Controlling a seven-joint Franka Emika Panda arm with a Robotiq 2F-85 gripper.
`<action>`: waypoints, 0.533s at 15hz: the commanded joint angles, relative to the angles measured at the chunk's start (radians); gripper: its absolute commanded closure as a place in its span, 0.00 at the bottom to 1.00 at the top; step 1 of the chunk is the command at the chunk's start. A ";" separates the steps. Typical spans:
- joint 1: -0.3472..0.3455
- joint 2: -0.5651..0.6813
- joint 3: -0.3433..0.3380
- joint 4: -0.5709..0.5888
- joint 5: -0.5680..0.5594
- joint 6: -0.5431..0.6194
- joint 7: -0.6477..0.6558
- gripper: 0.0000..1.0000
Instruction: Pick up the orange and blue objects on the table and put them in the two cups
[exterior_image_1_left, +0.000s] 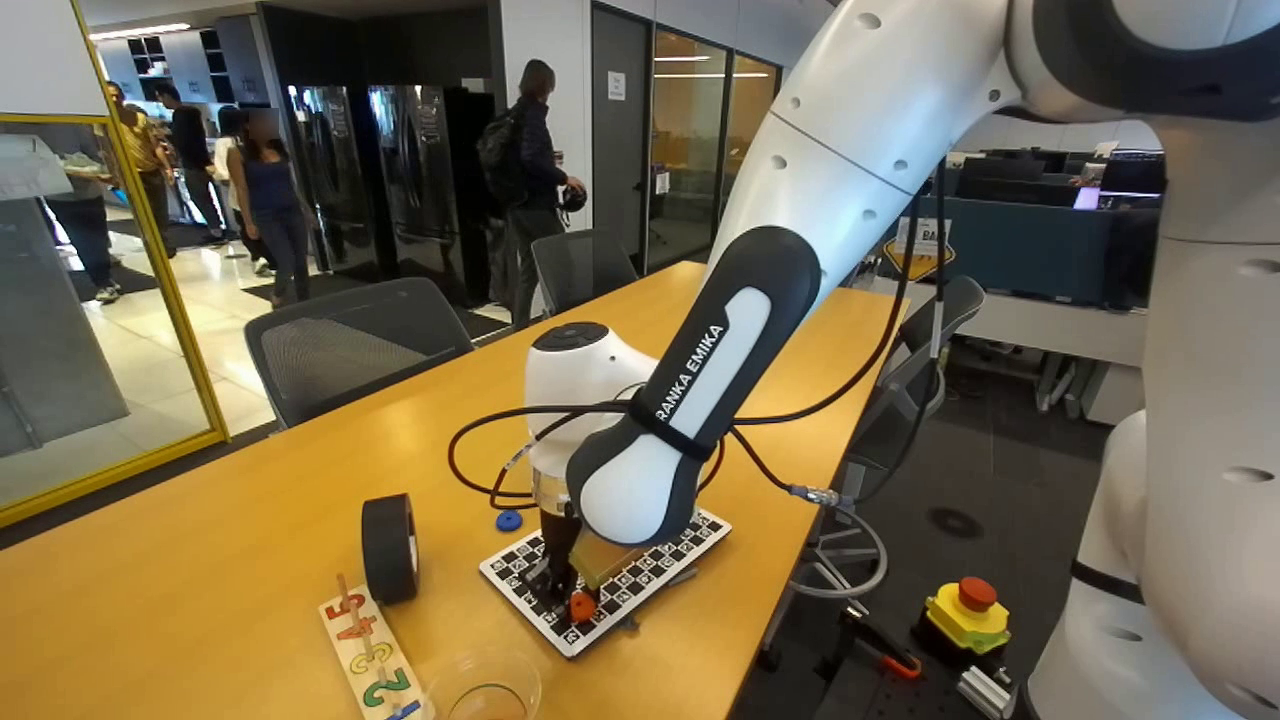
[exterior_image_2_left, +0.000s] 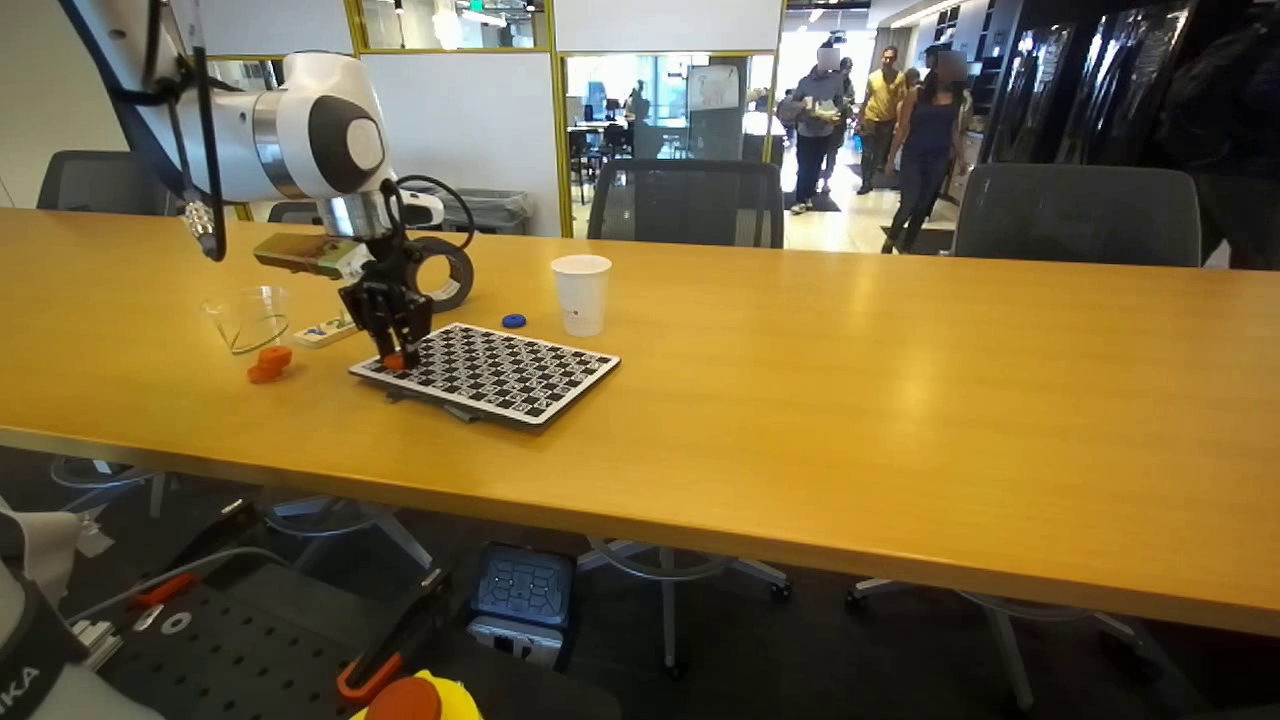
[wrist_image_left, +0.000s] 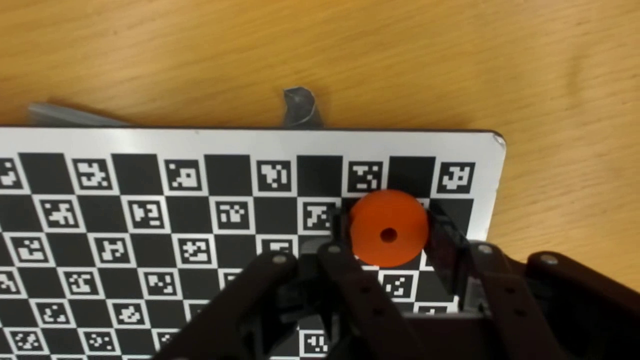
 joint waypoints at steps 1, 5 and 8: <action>-0.004 -0.034 0.015 -0.017 0.052 0.027 -0.118 0.79; 0.040 -0.107 -0.010 -0.037 -0.042 0.005 -0.077 0.79; 0.065 -0.165 -0.012 -0.045 -0.153 -0.017 0.004 0.79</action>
